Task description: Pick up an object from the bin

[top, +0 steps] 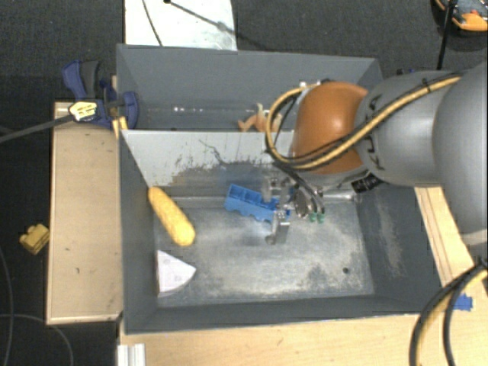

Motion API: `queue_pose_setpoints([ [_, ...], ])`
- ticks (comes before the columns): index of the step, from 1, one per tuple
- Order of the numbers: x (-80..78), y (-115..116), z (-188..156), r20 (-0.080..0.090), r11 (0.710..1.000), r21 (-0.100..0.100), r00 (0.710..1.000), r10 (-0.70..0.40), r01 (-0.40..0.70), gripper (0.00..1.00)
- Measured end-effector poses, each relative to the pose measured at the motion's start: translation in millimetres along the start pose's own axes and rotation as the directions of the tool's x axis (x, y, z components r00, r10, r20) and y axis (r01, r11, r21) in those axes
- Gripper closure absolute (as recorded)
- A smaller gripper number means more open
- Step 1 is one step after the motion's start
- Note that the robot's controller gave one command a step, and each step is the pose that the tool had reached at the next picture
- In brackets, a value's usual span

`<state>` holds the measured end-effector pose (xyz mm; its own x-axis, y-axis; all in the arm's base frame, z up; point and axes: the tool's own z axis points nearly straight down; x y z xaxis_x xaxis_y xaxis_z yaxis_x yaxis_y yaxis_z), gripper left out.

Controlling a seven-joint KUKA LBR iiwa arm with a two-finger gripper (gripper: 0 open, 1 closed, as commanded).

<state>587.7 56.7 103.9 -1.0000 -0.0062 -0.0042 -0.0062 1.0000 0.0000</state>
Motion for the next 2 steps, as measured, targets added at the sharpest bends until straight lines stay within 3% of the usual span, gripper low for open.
queue_pose_setpoints([
  [1, -4.8, -3.8, 8.5, 0.010, 0.973, 0.000, 0.973, -0.230, 0.230, 0.00],
  [2, -4.3, -14.3, 28.7, 0.004, 0.994, -0.004, 0.994, 0.110, -0.110, 1.00],
])
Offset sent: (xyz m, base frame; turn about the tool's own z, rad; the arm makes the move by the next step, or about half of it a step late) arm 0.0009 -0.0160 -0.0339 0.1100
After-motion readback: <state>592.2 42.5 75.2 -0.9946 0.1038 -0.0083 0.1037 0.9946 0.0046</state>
